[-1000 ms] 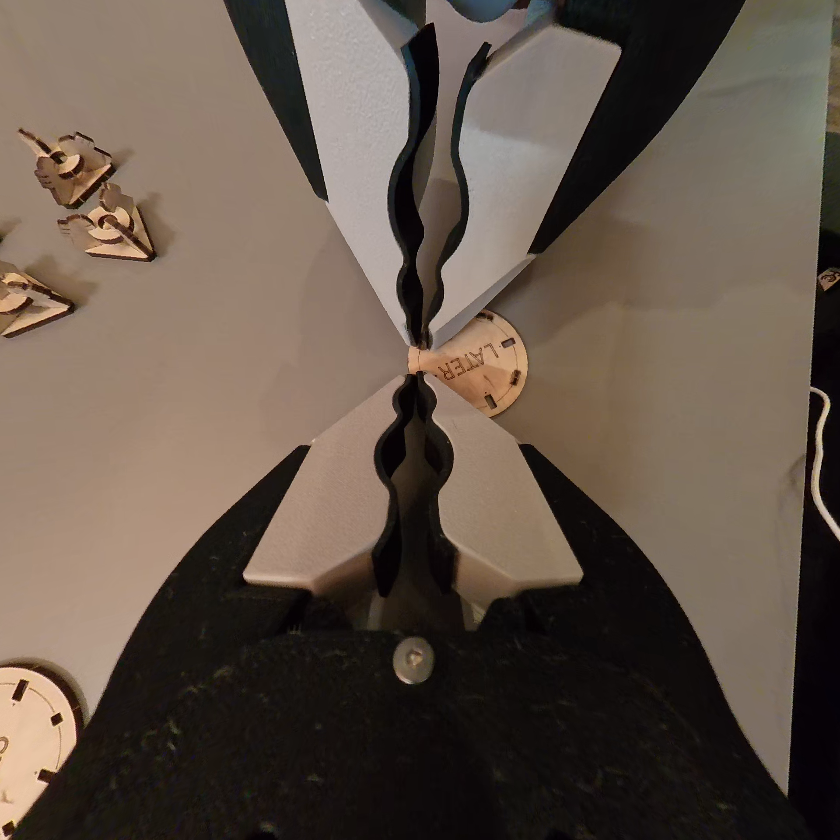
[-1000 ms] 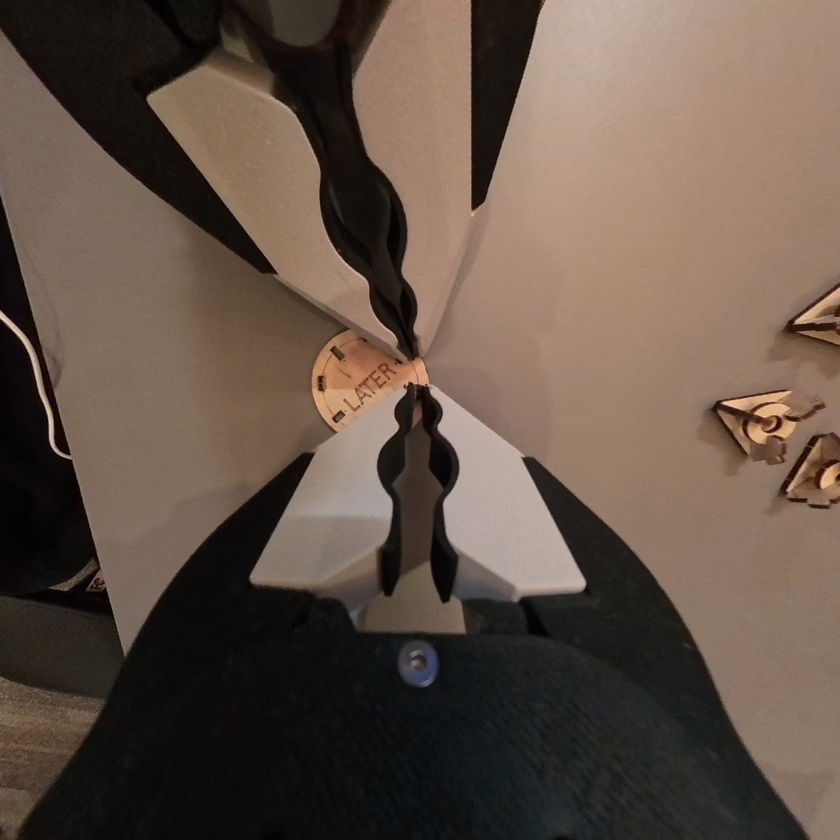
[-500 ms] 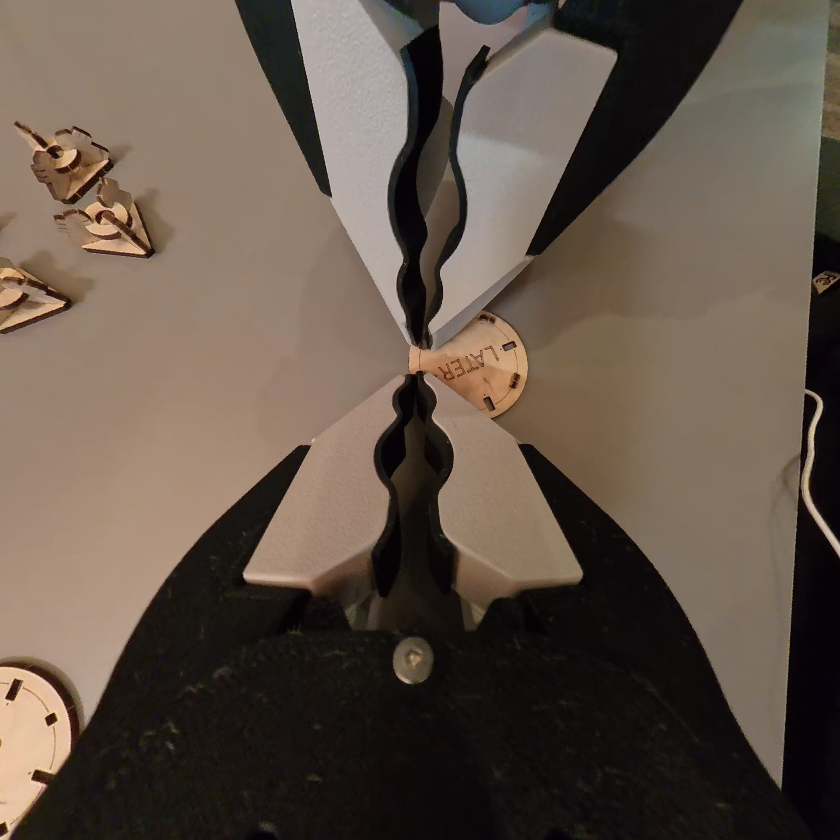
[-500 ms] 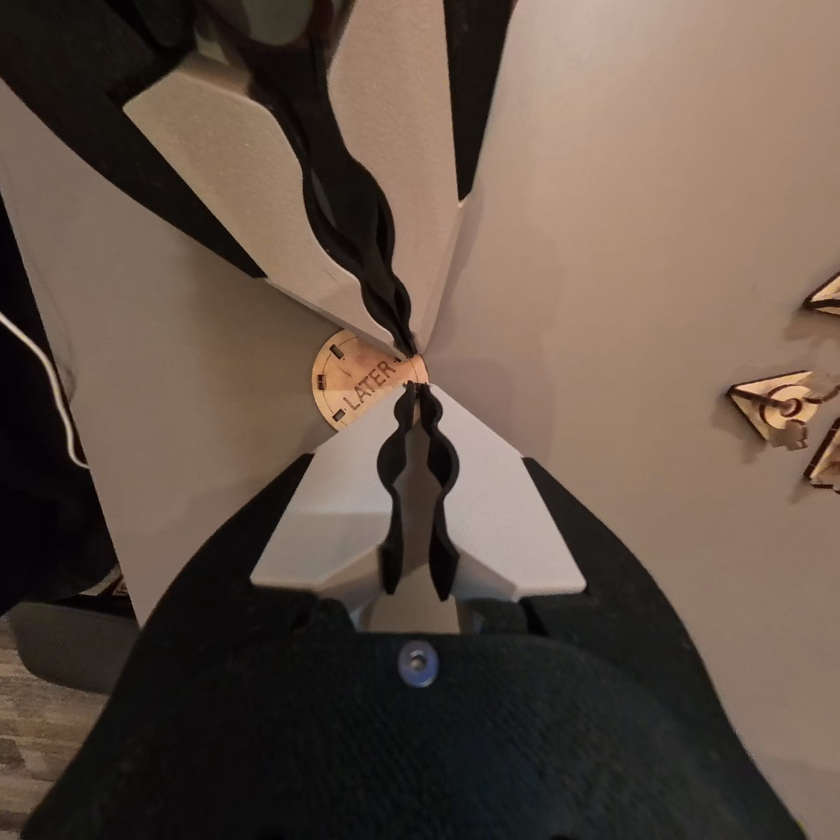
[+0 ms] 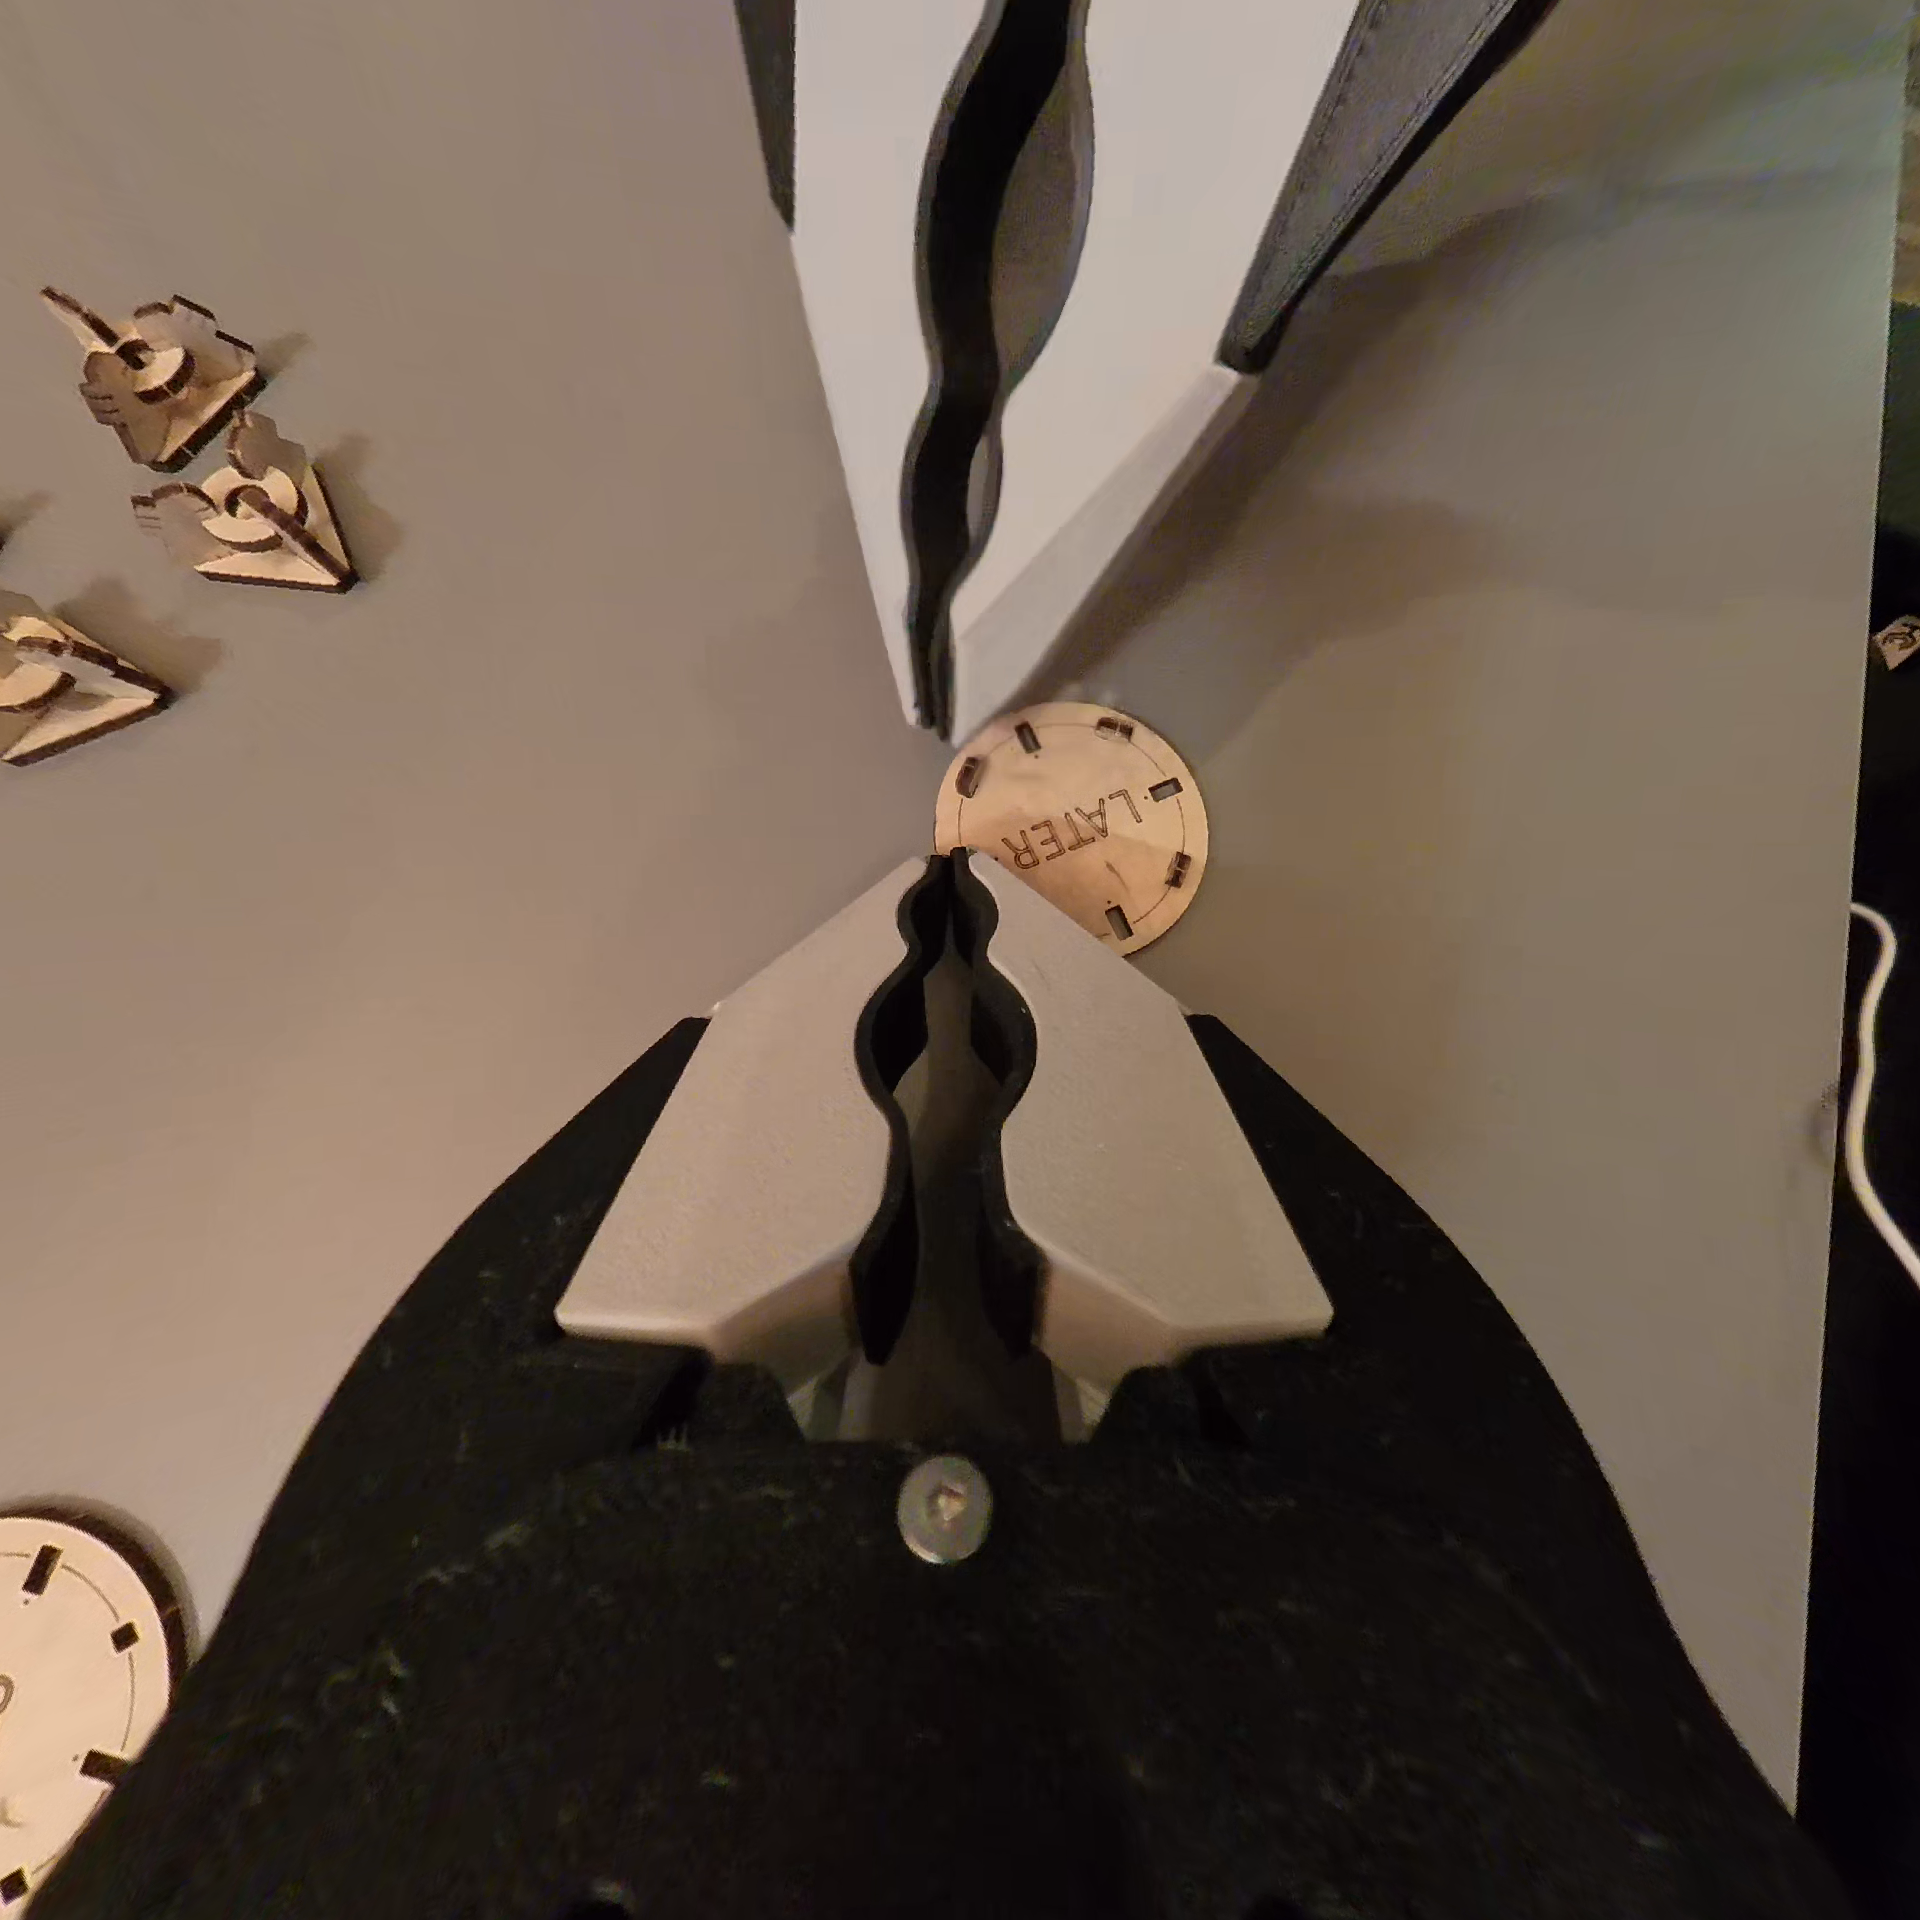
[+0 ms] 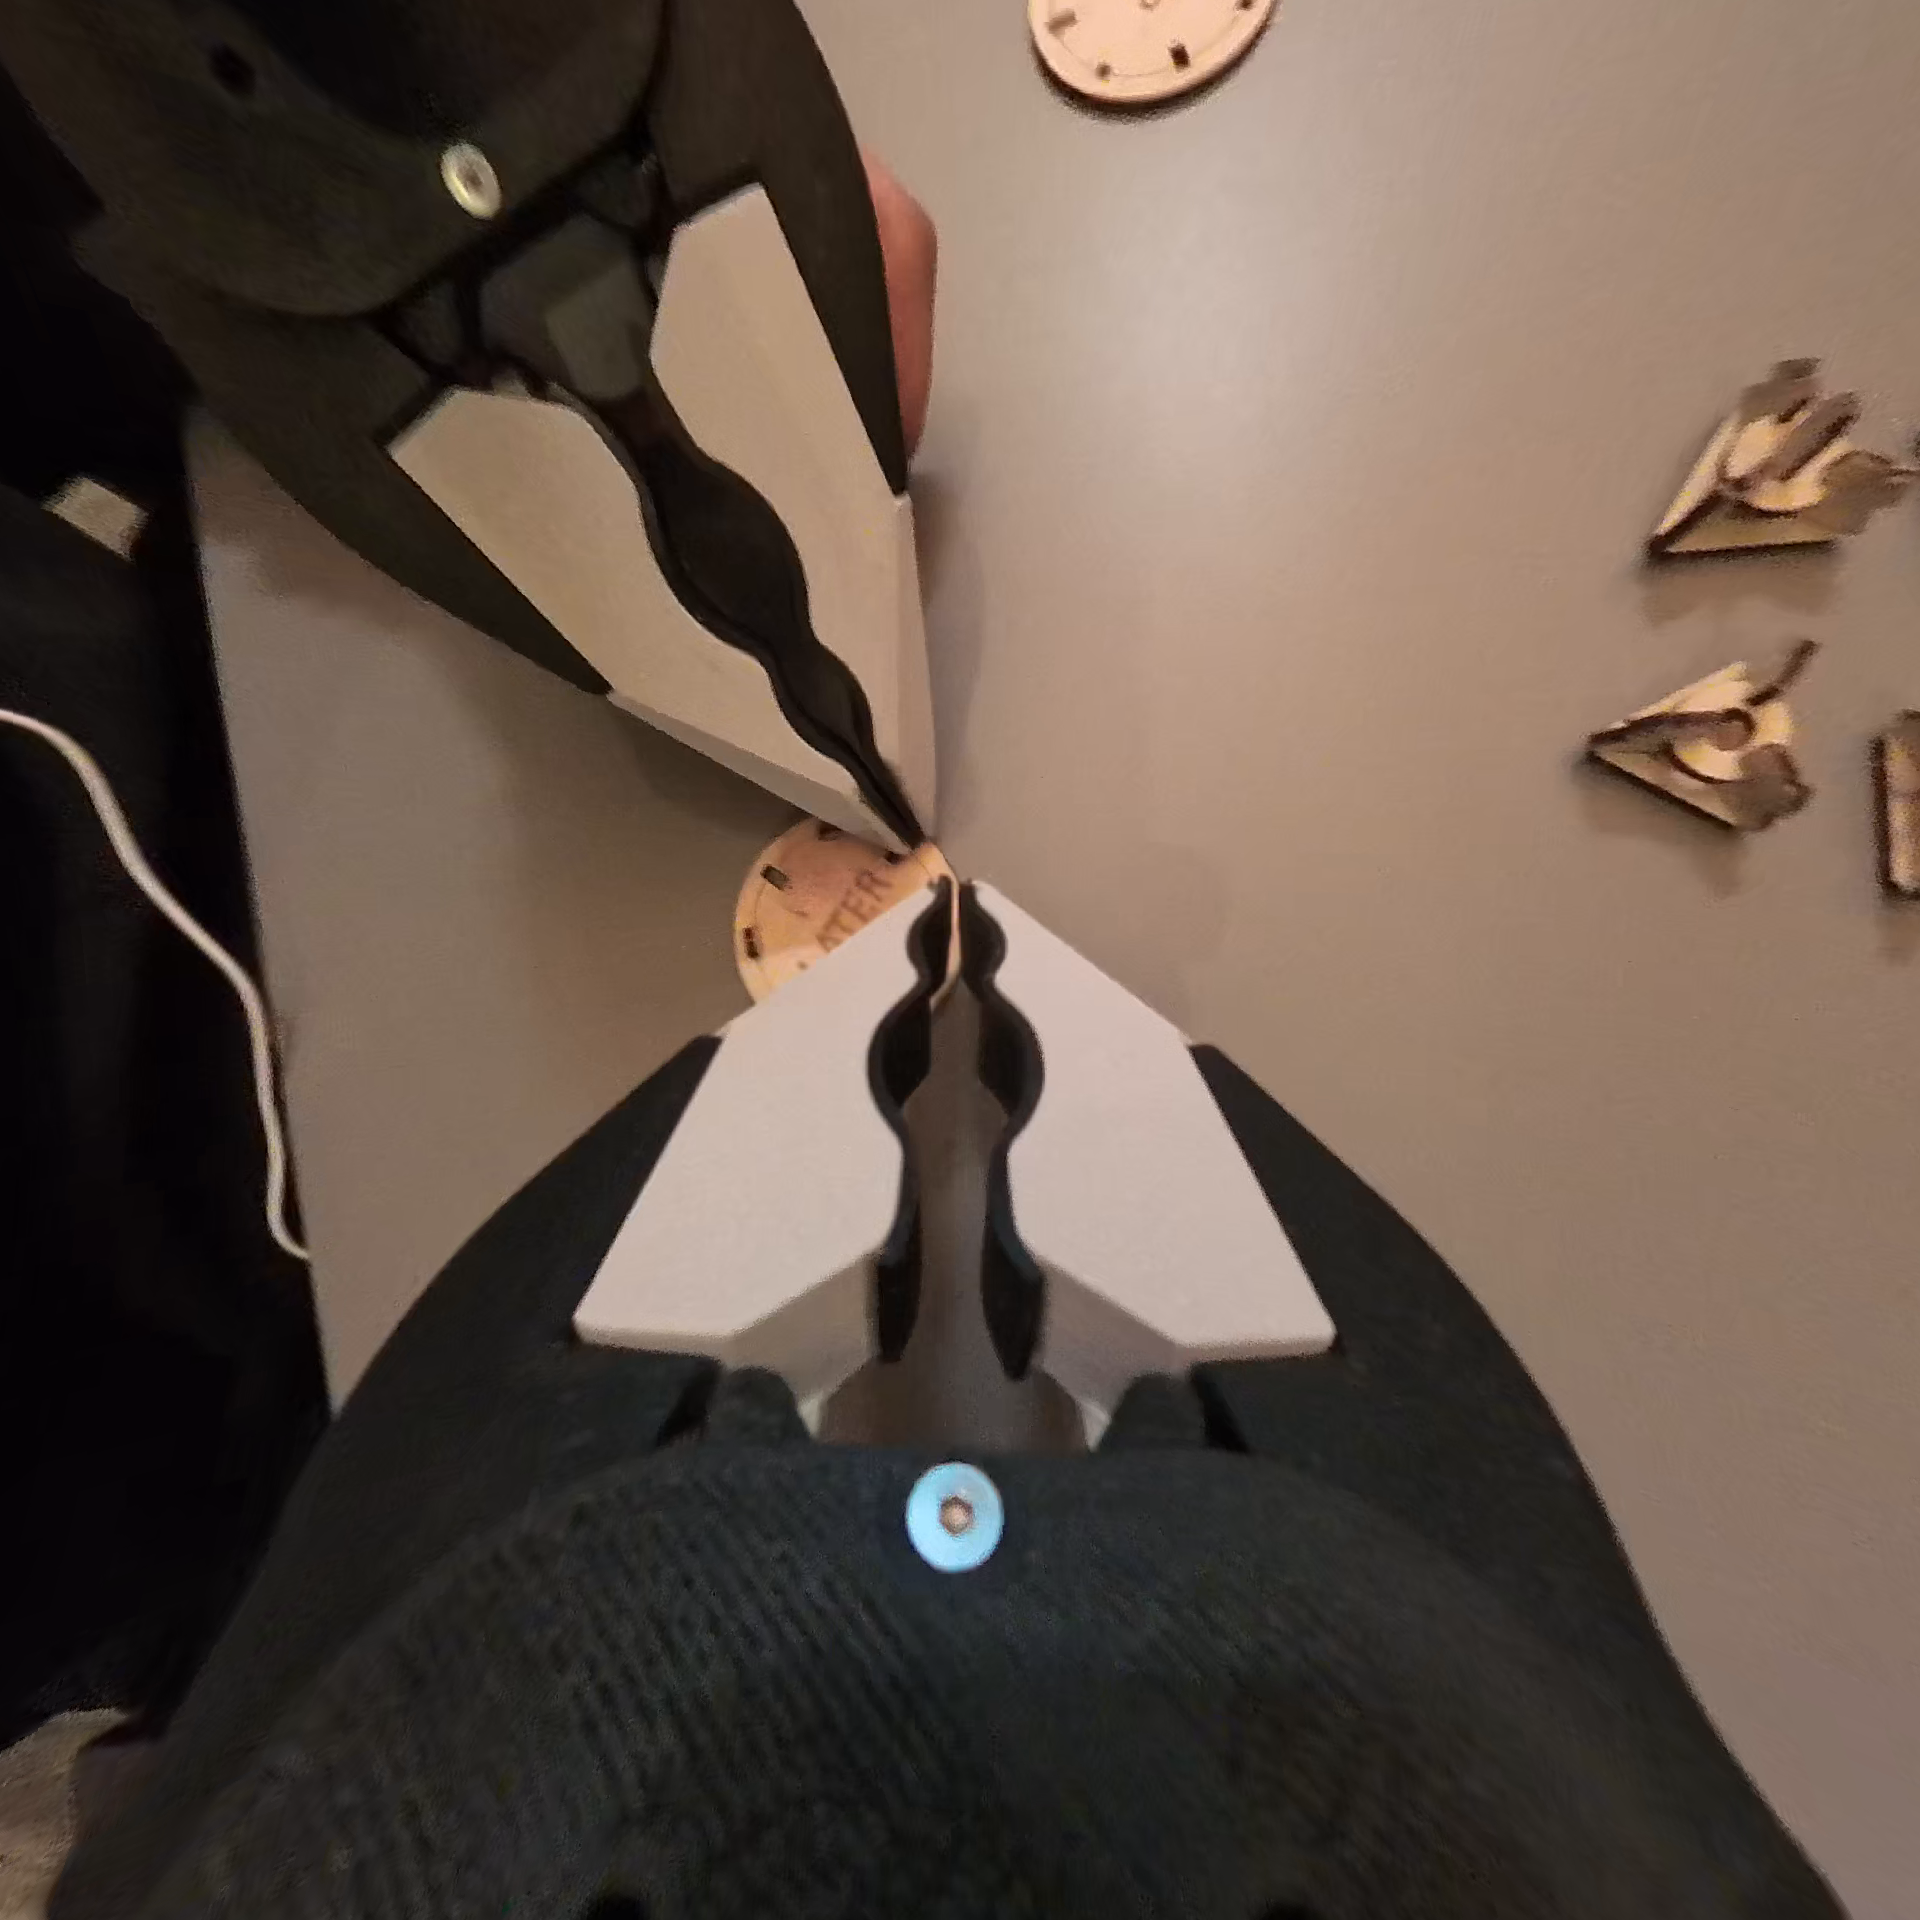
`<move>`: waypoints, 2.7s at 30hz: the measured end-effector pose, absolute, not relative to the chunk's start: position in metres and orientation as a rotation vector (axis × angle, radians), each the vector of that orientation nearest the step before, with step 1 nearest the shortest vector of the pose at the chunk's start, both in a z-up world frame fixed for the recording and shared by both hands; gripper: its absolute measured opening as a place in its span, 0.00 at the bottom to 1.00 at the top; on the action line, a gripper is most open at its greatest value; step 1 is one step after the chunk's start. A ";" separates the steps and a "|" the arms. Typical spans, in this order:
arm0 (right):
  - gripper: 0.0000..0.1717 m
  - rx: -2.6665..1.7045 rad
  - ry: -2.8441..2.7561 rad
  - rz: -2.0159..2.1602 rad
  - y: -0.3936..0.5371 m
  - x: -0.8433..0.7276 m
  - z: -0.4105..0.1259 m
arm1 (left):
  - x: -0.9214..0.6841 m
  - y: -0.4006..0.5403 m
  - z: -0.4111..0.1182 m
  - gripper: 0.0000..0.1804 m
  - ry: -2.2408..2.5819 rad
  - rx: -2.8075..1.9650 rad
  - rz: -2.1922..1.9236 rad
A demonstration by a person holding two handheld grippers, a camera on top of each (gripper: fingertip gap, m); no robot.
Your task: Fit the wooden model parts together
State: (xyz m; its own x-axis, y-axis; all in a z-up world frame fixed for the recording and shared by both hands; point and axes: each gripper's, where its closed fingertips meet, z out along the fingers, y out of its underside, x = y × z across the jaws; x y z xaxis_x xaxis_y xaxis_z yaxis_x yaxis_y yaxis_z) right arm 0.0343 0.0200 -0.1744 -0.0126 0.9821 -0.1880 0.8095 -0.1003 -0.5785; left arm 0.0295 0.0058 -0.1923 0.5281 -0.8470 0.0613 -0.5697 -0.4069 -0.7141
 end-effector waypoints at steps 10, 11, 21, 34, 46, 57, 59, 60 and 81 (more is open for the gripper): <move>0.00 -1.938 -2.008 0.623 0.014 0.038 -0.189 | 0.029 0.006 -0.193 0.01 1.142 -2.130 -0.567; 0.00 -1.934 -2.004 0.629 0.014 0.037 -0.188 | 0.029 0.006 -0.192 0.01 1.140 -2.131 -0.567; 0.00 -1.918 -1.998 0.631 0.011 0.030 -0.188 | 0.029 0.006 -0.193 0.01 1.136 -2.134 -0.573; 0.00 -1.917 -1.931 0.615 0.016 0.036 -0.176 | 0.029 0.006 -0.193 0.01 1.135 -2.136 -0.576; 0.04 -2.069 -1.823 0.737 0.024 0.036 -0.190 | 0.029 0.006 -0.193 0.01 1.135 -2.135 -0.577; 0.01 -2.048 -1.641 0.960 0.024 0.024 -0.156 | 0.025 0.010 -0.186 0.00 1.044 -2.140 -0.658; 0.01 -2.045 -1.625 0.973 0.021 0.025 -0.154 | 0.023 0.014 -0.179 0.00 0.981 -2.120 -0.704; 0.01 -2.044 -1.623 0.973 0.019 0.026 -0.154 | 0.021 0.015 -0.175 0.00 0.948 -2.112 -0.728; 0.01 -1.730 -1.316 1.470 0.002 0.003 -0.068 | 0.028 -0.004 -0.087 0.06 0.643 -1.729 -1.458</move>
State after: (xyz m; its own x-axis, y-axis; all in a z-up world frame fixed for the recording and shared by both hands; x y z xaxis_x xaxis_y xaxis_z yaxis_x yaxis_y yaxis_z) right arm 0.0026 0.0021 -0.0679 -0.0568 0.8951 -0.4422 0.3408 -0.3989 -0.8513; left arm 0.0285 -0.0037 -0.0865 0.2179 -0.7831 0.5824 0.0984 -0.5761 -0.8114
